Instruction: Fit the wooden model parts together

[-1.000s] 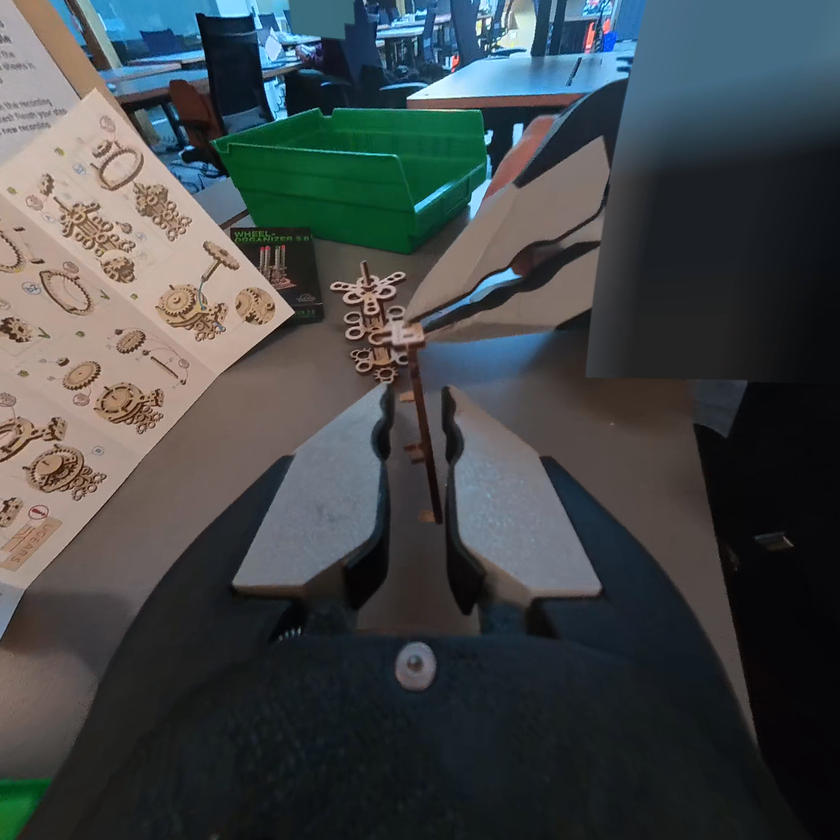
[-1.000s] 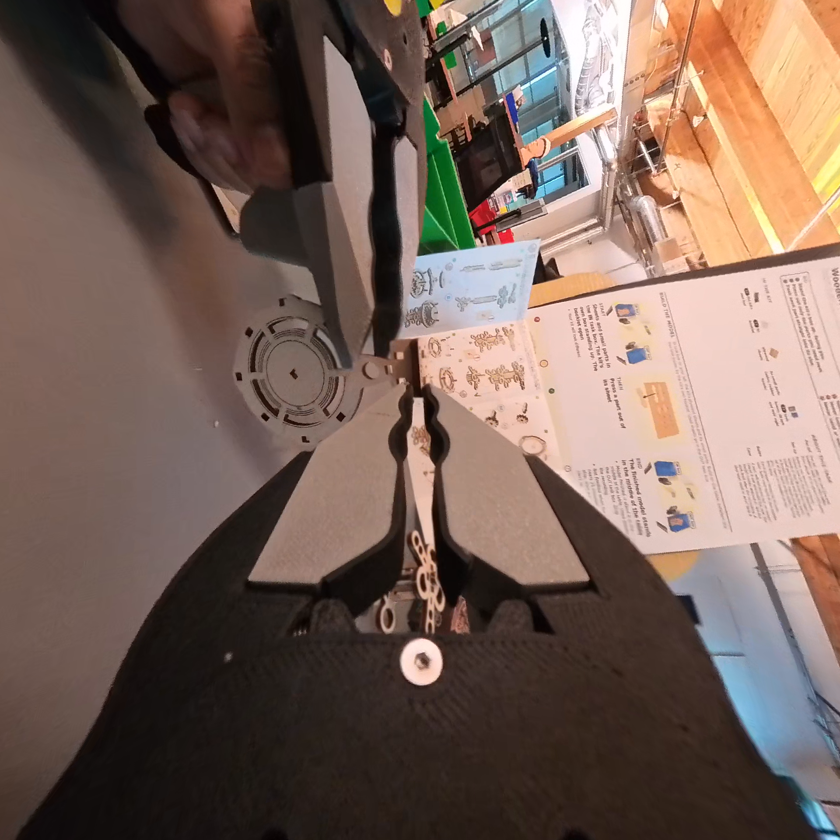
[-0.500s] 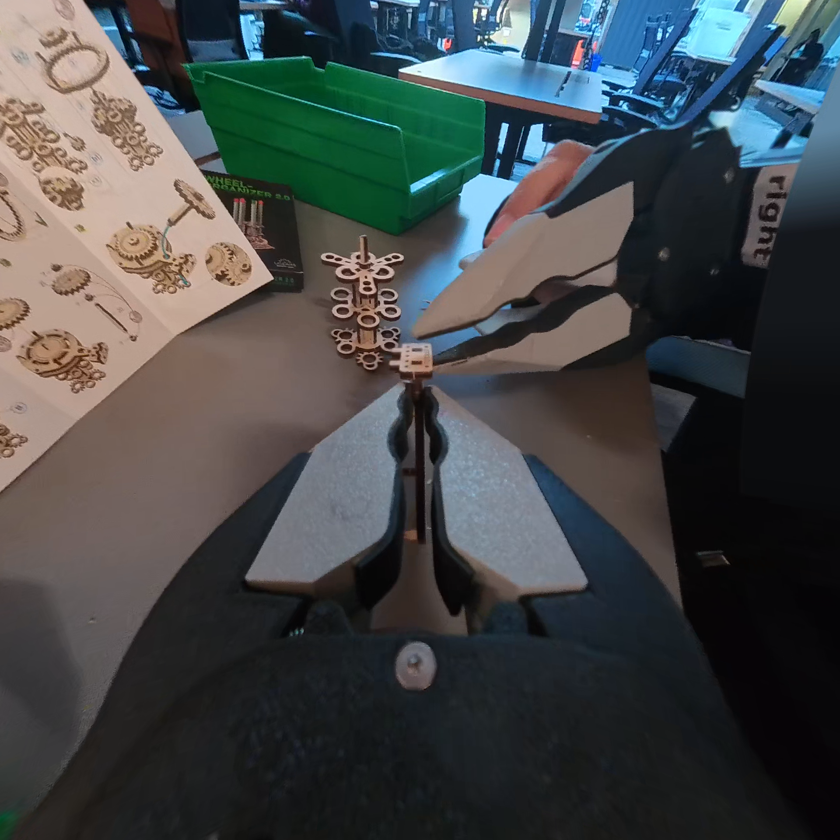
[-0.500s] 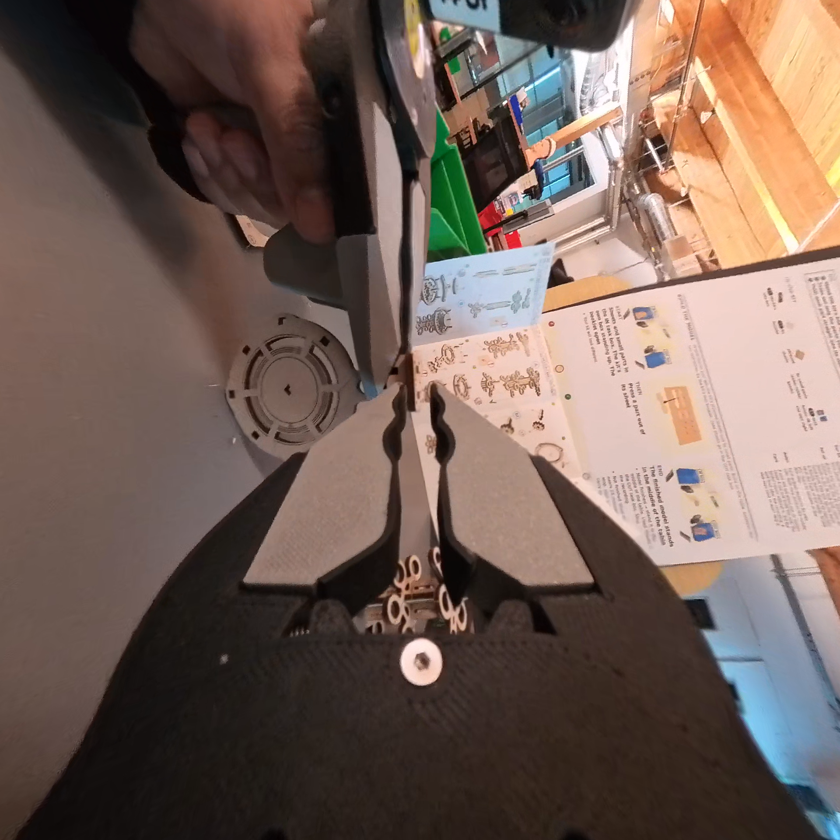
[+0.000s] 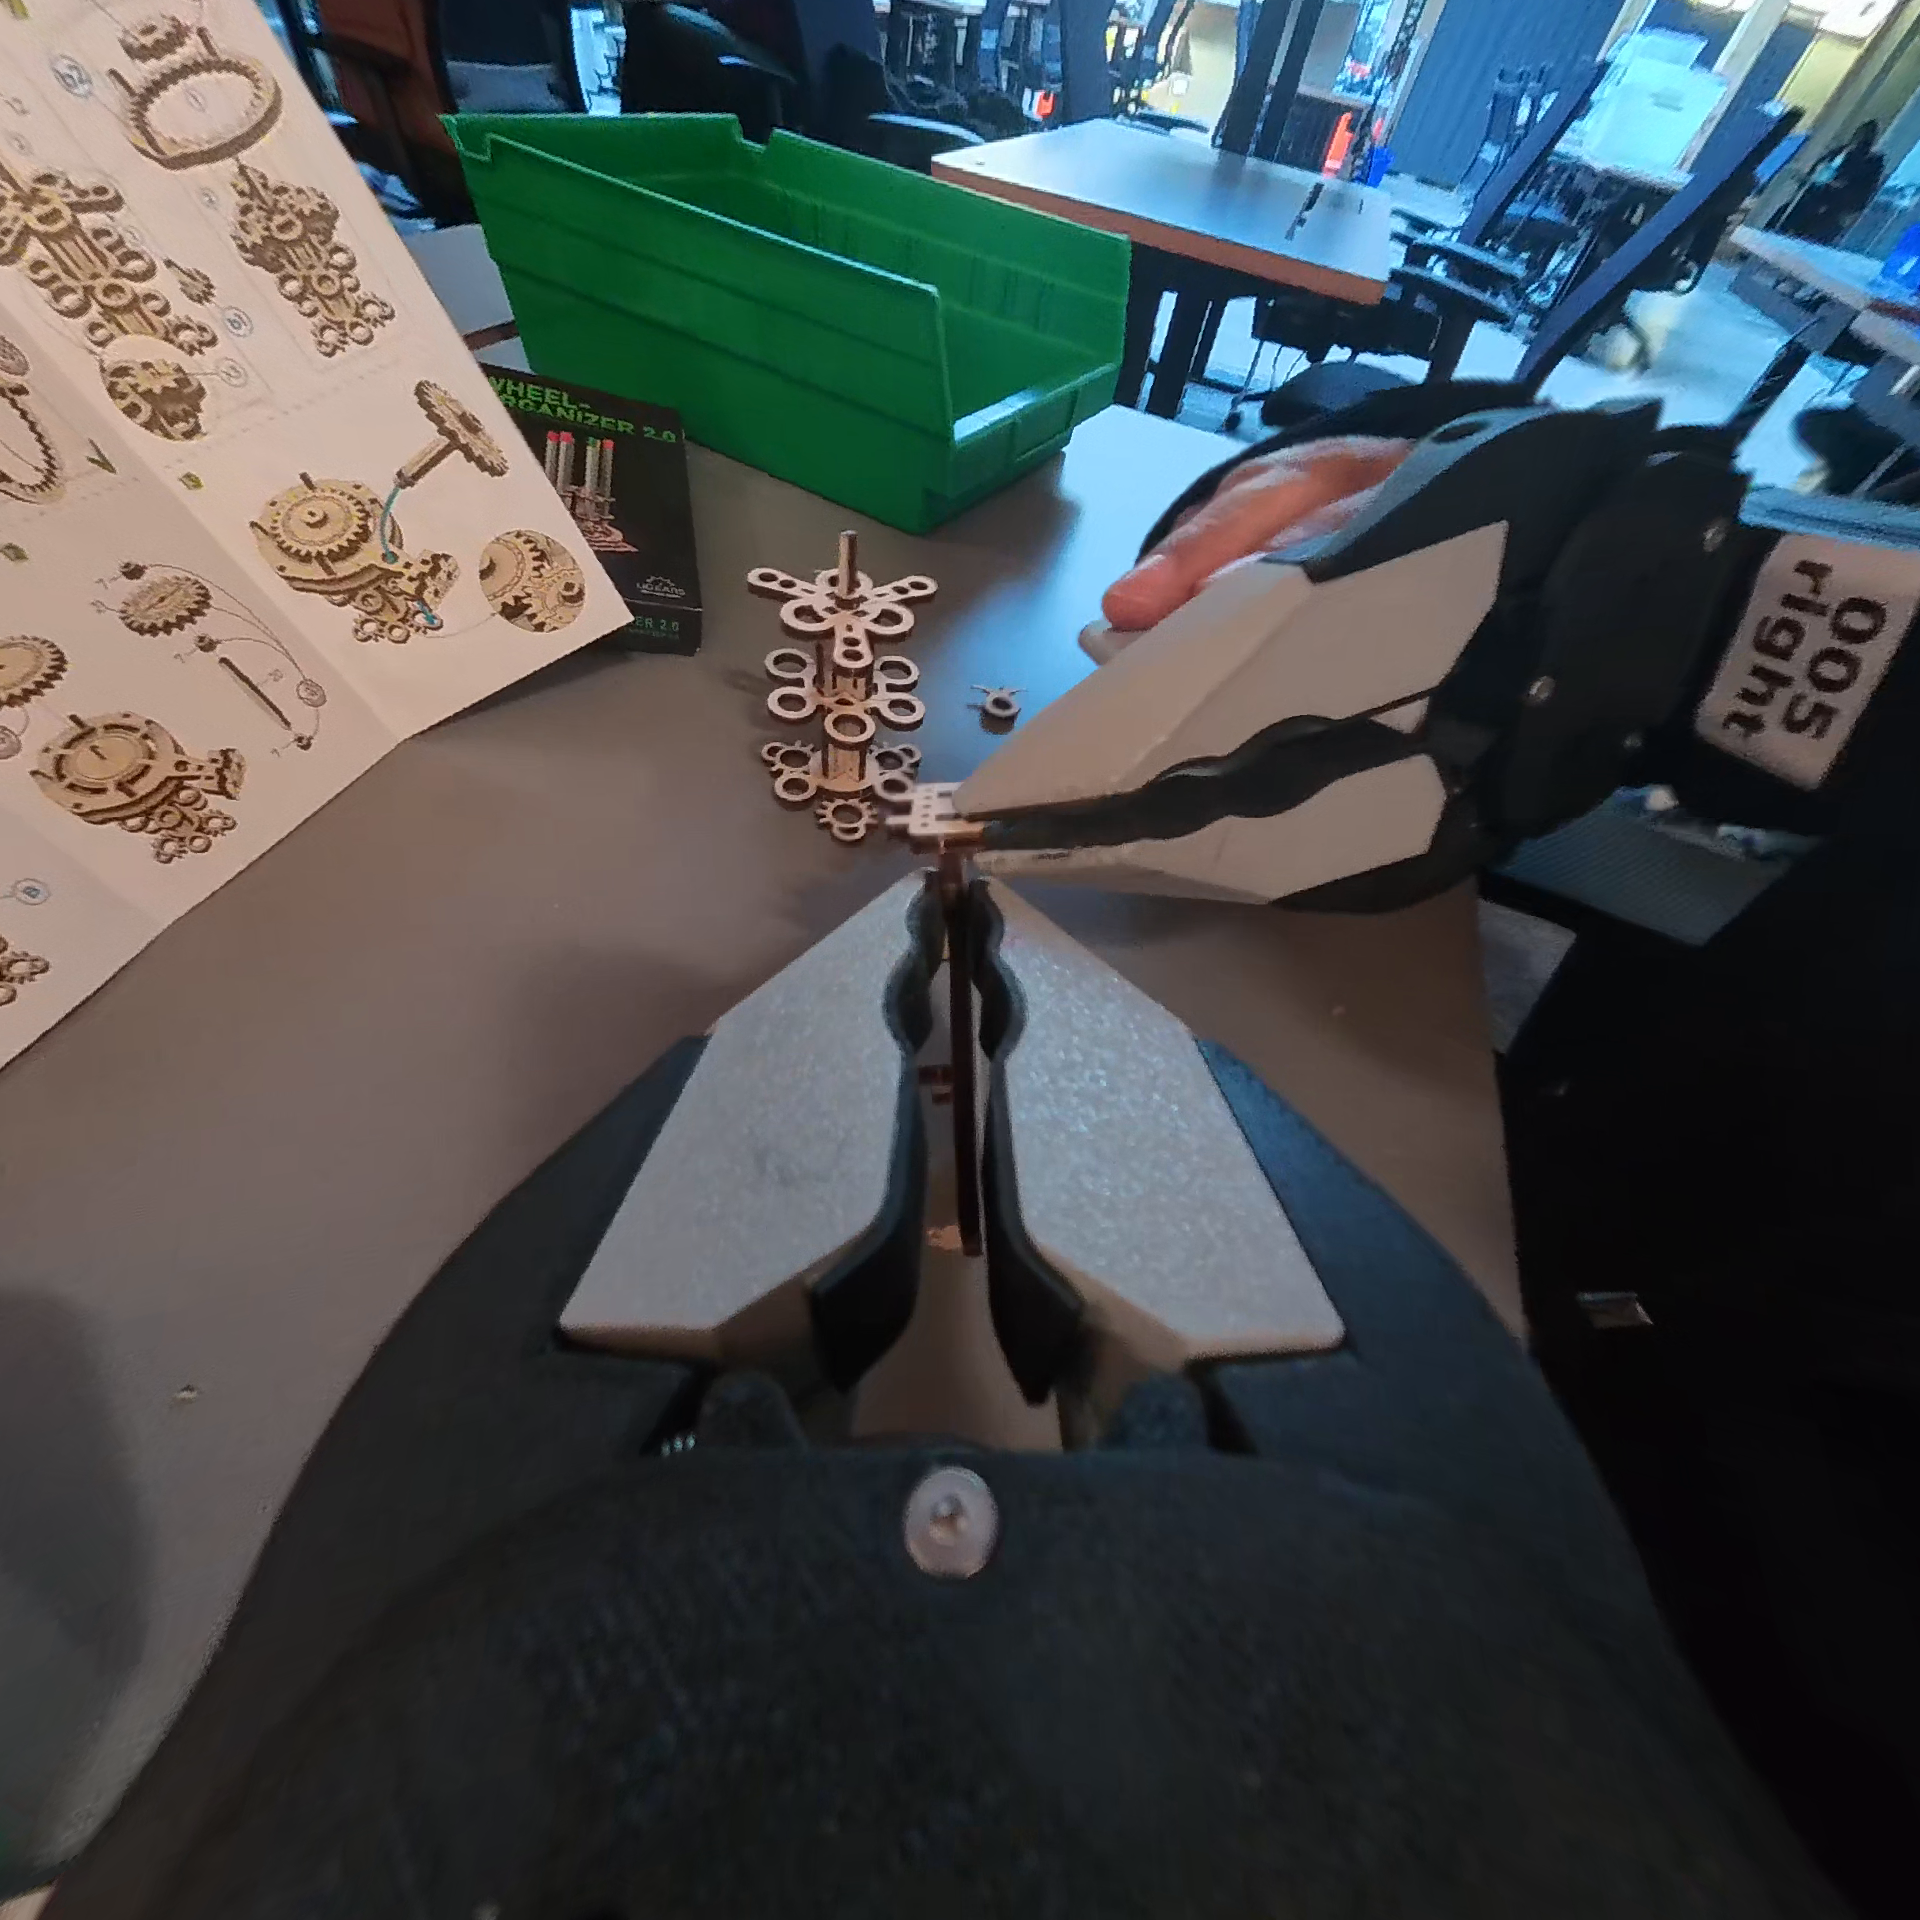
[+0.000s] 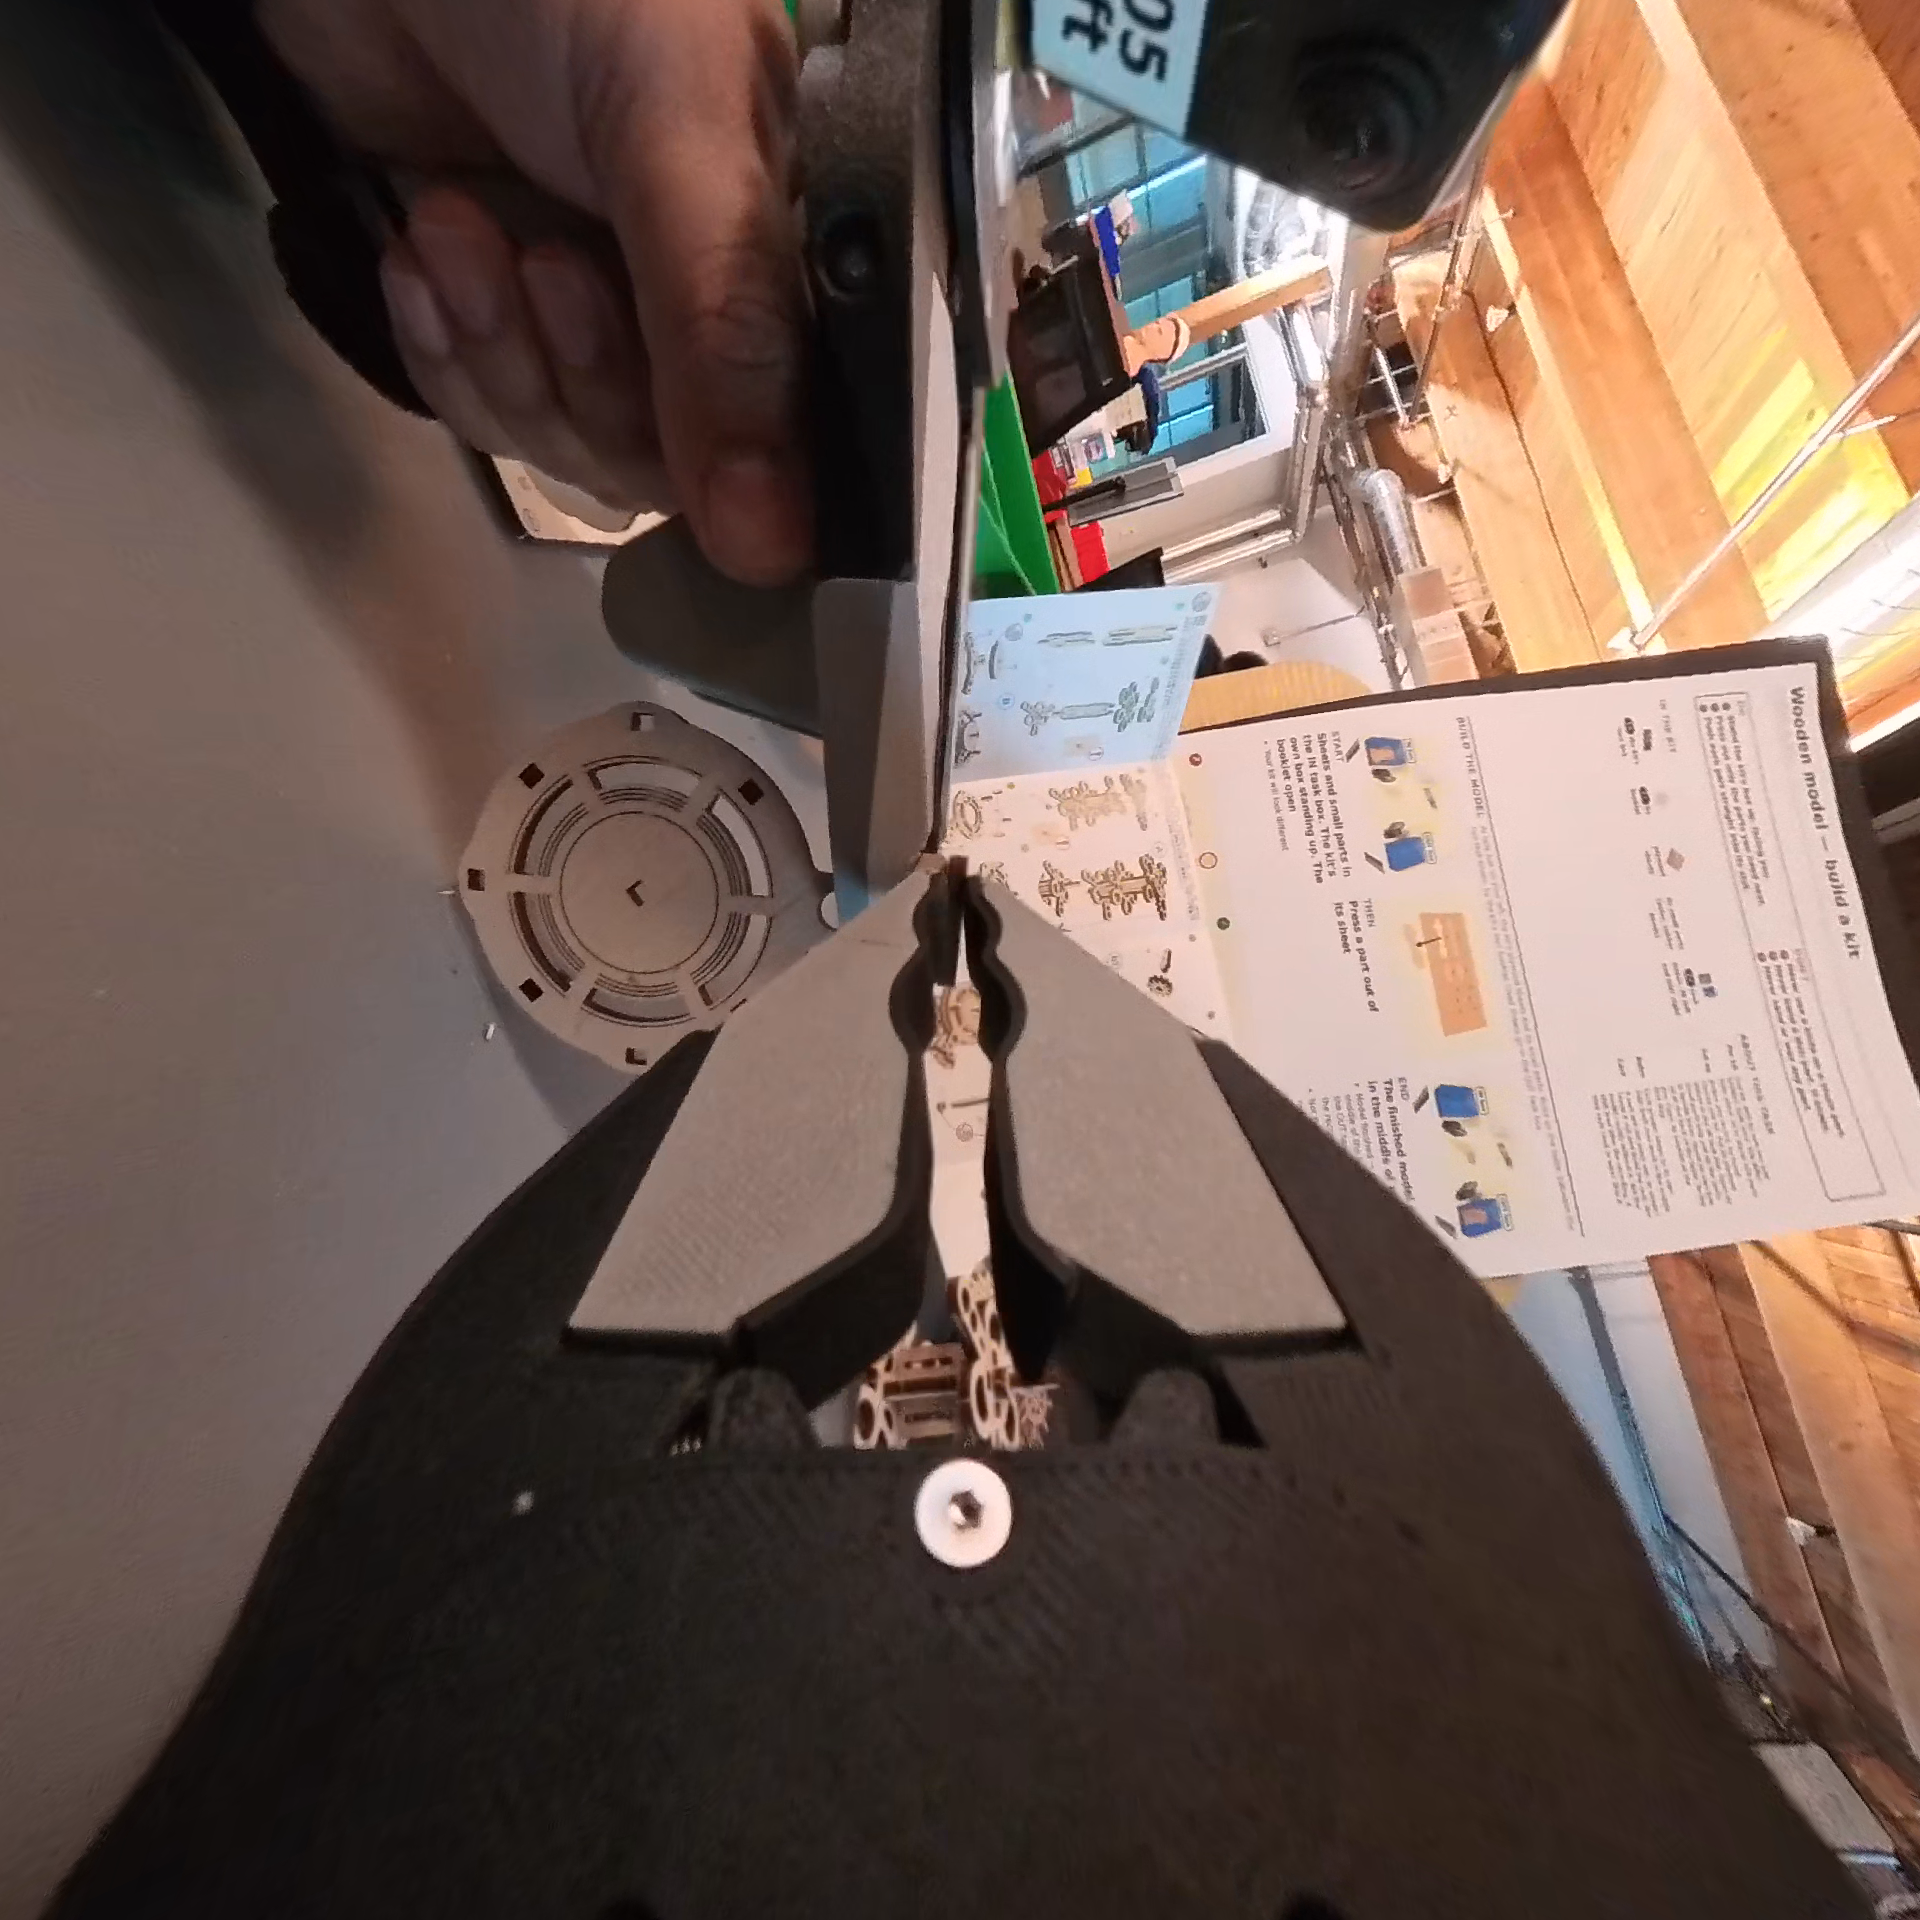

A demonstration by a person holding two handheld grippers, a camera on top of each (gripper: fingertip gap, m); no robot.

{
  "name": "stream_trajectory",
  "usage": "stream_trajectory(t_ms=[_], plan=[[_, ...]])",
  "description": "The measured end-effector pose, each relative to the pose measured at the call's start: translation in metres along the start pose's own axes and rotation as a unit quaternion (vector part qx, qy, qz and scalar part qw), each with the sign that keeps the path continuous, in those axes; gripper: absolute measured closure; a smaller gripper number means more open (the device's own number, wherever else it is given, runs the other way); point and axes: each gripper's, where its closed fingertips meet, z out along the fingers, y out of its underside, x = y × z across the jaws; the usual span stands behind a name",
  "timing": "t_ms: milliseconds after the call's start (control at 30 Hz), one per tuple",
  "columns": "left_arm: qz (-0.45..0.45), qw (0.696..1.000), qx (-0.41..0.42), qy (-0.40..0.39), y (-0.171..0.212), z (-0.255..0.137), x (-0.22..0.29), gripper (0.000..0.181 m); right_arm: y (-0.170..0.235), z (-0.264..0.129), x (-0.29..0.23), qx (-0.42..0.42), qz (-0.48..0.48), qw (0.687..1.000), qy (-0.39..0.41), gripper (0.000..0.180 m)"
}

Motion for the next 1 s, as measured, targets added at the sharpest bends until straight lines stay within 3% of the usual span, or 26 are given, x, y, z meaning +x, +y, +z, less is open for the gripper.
stream_trajectory(t_ms=[300, 367, 467, 567, 667, 867, 1000], plan=[[-0.014, 1.000, 0.020, 0.001, -0.009, -0.005, -0.001, 0.179, -0.002, 0.001, 0.010, 0.001, -0.035, 0.999, 0.037, 0.180], [-0.008, 1.000, 0.019, -0.003, -0.010, -0.005, 0.000, 0.179, -0.003, 0.002, 0.010, 0.008, 0.005, 1.000, 0.020, 0.180], [0.003, 1.000, 0.004, -0.012, -0.003, -0.004, -0.002, 0.179, -0.002, 0.003, 0.003, 0.029, 0.148, 0.985, -0.079, 0.180], [0.007, 1.000, -0.009, -0.019, 0.001, -0.002, -0.005, 0.180, 0.004, 0.004, 0.001, 0.026, 0.194, 0.974, -0.111, 0.173], [-0.009, 1.000, -0.008, -0.016, 0.003, -0.001, -0.008, 0.180, 0.012, 0.004, 0.003, 0.006, 0.163, 0.983, -0.081, 0.163], [-0.014, 1.000, -0.012, -0.008, 0.004, 0.001, -0.007, 0.179, 0.013, 0.002, -0.007, -0.014, 0.051, 0.997, -0.059, 0.180], [0.012, 0.999, -0.022, -0.026, 0.005, 0.001, -0.008, 0.179, 0.013, 0.003, -0.006, -0.018, 0.046, 0.997, -0.058, 0.180]])
